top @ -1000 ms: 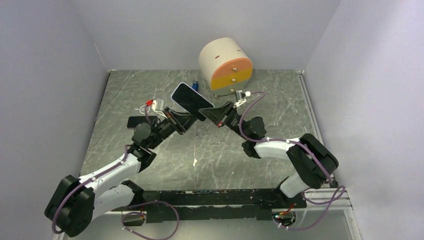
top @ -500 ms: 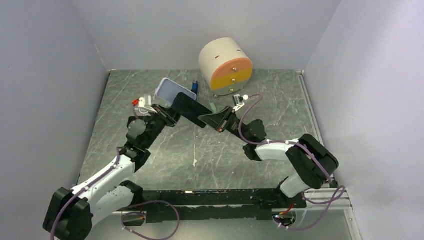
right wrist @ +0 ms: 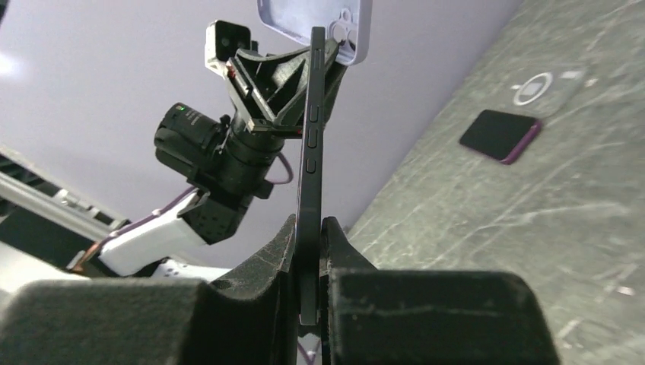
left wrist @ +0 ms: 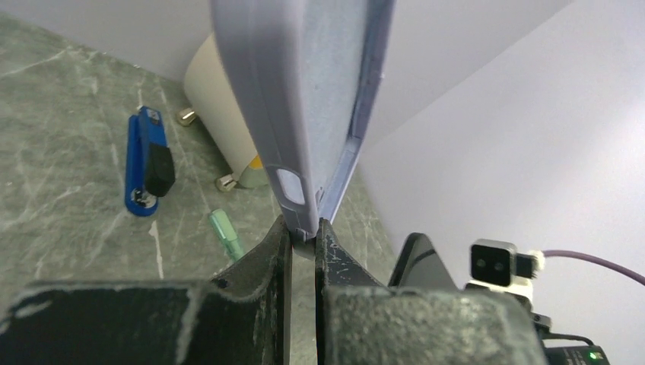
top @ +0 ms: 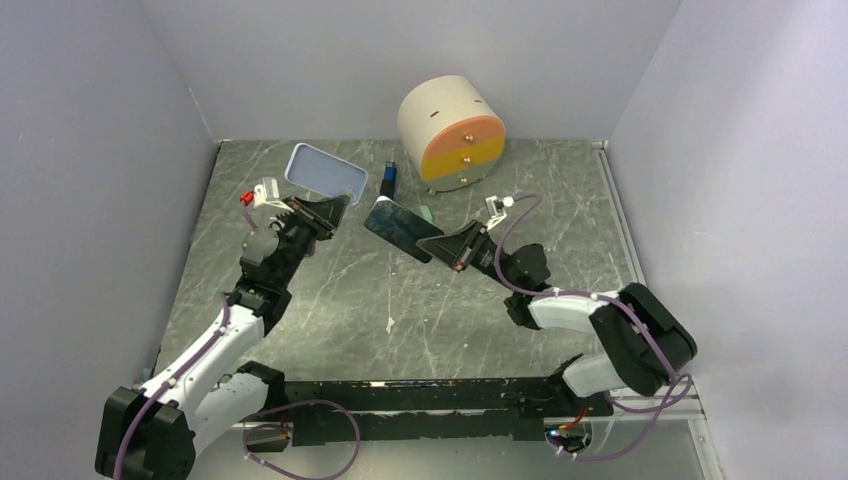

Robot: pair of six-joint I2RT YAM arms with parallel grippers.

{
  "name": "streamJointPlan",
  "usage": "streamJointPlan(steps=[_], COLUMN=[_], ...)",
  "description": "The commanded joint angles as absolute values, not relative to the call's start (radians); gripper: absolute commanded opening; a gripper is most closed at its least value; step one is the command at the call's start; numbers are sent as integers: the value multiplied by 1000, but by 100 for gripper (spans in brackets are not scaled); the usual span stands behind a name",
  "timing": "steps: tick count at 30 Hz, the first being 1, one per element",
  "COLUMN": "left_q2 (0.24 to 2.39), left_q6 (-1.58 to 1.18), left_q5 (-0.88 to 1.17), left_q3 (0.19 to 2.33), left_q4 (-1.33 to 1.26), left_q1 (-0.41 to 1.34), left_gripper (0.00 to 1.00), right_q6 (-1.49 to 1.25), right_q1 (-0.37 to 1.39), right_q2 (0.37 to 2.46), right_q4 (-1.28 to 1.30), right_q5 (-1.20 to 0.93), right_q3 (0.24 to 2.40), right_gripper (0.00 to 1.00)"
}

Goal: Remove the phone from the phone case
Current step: Remove the phone case from the phone, then place the phone case at the center of the board.

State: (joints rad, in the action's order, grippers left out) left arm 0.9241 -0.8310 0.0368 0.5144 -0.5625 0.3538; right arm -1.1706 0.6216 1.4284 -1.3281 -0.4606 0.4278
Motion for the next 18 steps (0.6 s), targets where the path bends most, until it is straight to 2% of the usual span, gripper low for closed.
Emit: streamJointPlan(steps=[1, 8, 18], left_q2=[908, 929, 1121], left_q6=[-887, -945, -1091], left_q5=[28, 47, 112], left_q3=[558, 547, 586], left_q4=[-489, -373, -333], left_q1=[317, 259, 227], left_gripper=[2, 2, 2], right_q6=[-1021, -715, -495], right_q1=[570, 532, 529], right_q2=[1287, 1058, 852], right_q4=[-1272, -897, -657], right_q5=[-454, -338, -171], right_q3=[408, 384, 356], right_gripper=[0, 0, 0])
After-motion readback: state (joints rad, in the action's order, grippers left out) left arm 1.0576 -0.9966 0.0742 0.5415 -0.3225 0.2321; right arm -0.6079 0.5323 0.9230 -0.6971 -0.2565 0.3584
